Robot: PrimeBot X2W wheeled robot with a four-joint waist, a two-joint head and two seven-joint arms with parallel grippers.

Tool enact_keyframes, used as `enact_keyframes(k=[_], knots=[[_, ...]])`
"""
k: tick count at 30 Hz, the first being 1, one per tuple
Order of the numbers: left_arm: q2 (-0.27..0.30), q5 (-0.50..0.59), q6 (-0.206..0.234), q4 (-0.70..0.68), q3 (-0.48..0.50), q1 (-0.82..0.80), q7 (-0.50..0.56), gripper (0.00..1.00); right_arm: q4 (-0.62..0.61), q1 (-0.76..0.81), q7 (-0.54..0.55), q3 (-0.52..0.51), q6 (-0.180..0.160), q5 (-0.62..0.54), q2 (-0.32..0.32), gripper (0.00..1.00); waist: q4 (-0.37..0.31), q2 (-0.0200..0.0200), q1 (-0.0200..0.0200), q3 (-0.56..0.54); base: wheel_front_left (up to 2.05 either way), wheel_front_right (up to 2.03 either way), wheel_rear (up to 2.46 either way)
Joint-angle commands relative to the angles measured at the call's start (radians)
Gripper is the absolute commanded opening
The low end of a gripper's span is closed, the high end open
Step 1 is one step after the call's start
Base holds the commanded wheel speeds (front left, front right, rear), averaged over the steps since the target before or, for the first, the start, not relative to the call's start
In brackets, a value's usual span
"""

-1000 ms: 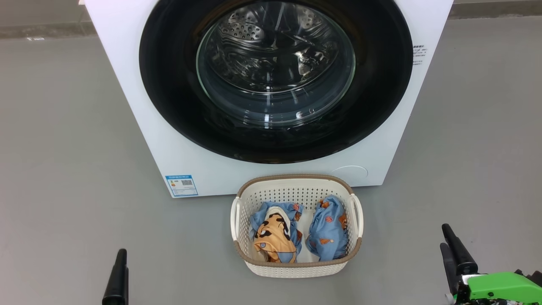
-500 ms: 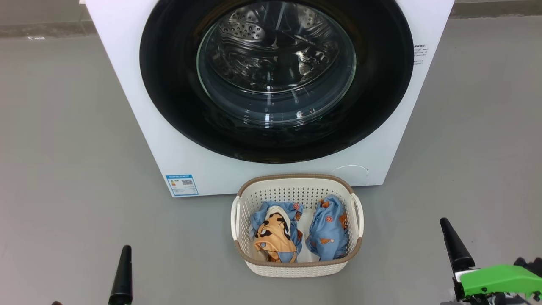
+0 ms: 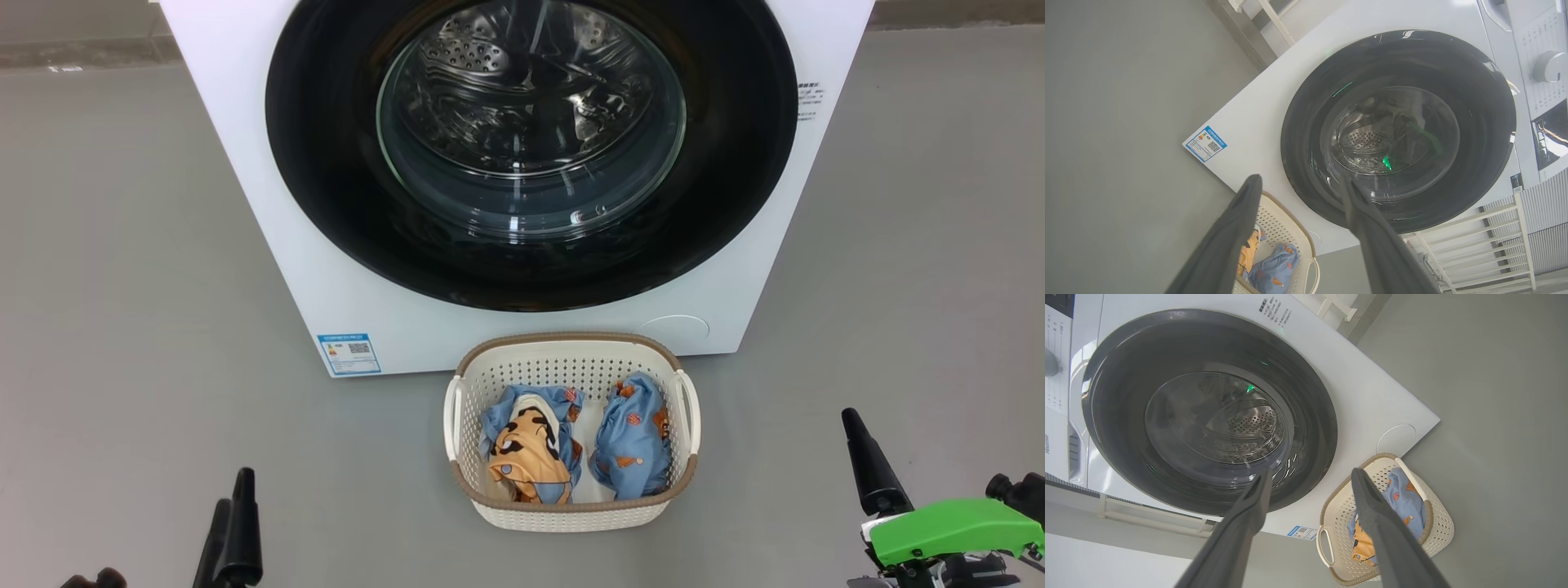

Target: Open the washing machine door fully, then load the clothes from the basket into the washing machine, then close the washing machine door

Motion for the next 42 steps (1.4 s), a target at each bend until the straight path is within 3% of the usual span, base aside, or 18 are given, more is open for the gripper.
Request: enact_keyframes(k=[1, 42], knots=[[0.02, 0.045, -0.004, -0.035, 0.016, -0.034, -0.015, 1.0, -0.03, -0.05, -0.014, 0.015, 0.003, -0.039, -0.025, 1.0, 0.0, 0.0, 0.0, 0.001, 0.0, 0.0, 0.0], [0.054, 0.525, -0.006, -0.037, -0.02, -0.03, -0.136, 1.0, -0.033, -0.069, -0.134, 0.114, 0.005, -0.409, -0.097, 1.0, 0.0, 0.0, 0.0, -0.007, 0.0, 0.0, 0.0]])
